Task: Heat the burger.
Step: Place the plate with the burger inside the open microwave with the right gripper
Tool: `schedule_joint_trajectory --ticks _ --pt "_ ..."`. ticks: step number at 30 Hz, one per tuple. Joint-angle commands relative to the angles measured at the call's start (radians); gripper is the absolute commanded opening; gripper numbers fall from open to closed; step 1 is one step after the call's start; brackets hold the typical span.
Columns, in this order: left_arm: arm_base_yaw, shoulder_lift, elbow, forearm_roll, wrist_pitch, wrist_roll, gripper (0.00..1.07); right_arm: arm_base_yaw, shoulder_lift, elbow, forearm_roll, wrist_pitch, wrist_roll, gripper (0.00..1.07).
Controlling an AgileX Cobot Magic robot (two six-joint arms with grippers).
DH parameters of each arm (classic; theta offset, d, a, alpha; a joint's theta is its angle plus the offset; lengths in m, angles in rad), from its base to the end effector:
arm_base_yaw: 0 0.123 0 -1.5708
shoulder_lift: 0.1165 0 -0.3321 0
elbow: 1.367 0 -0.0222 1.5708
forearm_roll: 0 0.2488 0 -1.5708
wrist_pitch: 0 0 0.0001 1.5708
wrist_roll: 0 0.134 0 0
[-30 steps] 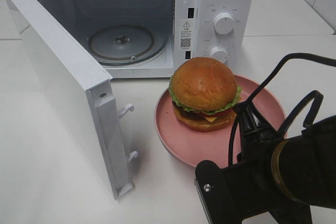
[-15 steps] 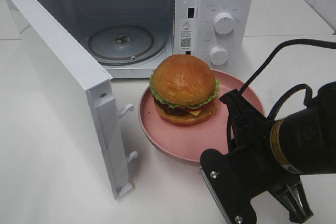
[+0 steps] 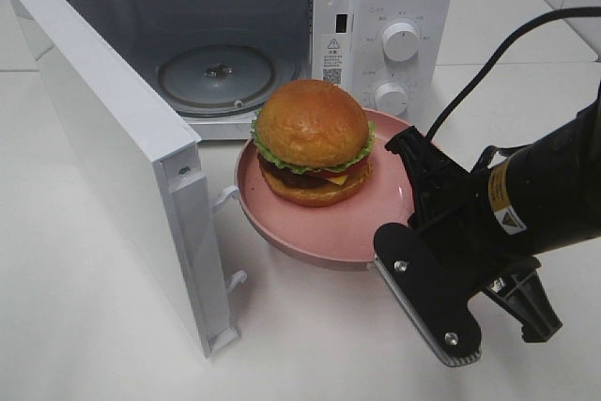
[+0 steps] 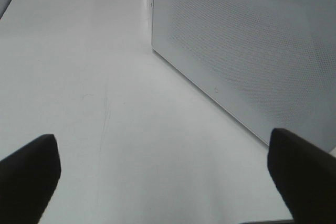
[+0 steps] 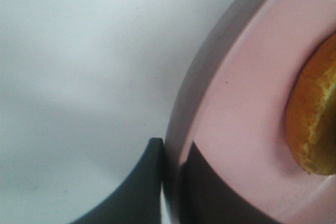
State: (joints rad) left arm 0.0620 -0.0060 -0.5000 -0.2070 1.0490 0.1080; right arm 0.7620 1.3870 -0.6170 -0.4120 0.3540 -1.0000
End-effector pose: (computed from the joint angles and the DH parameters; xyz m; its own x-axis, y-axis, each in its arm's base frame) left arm -0.0158 -0.0249 0.2601 -0.4305 -0.0231 -0.9023 0.1010 0.9922 -0.0736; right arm 0.1976 0.1628 0.2022 0.5091 -0.8605 0.0193 -0.7162 -0.4360 -0.5450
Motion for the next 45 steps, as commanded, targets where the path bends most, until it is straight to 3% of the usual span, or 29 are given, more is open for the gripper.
schedule_joint_trajectory --ticks 1,3,11,18,45 --pt "0.005 -0.024 0.002 -0.003 -0.014 -0.004 1.02 -0.025 -0.012 -0.032 0.064 -0.032 -0.123 0.00" --pt "0.005 -0.024 0.002 -0.003 -0.014 -0.004 1.02 -0.065 -0.011 -0.049 0.207 -0.024 -0.286 0.00" --pt "0.005 -0.024 0.002 -0.003 -0.014 -0.004 1.02 -0.119 -0.008 -0.094 0.370 0.001 -0.560 0.00" --pt "0.005 -0.024 0.002 -0.003 -0.014 -0.004 1.02 -0.117 0.035 -0.133 0.308 0.050 -0.554 0.00" --pt "0.005 -0.024 0.002 -0.003 -0.014 -0.004 1.02 -0.115 0.222 -0.327 0.355 -0.032 -0.553 0.00"
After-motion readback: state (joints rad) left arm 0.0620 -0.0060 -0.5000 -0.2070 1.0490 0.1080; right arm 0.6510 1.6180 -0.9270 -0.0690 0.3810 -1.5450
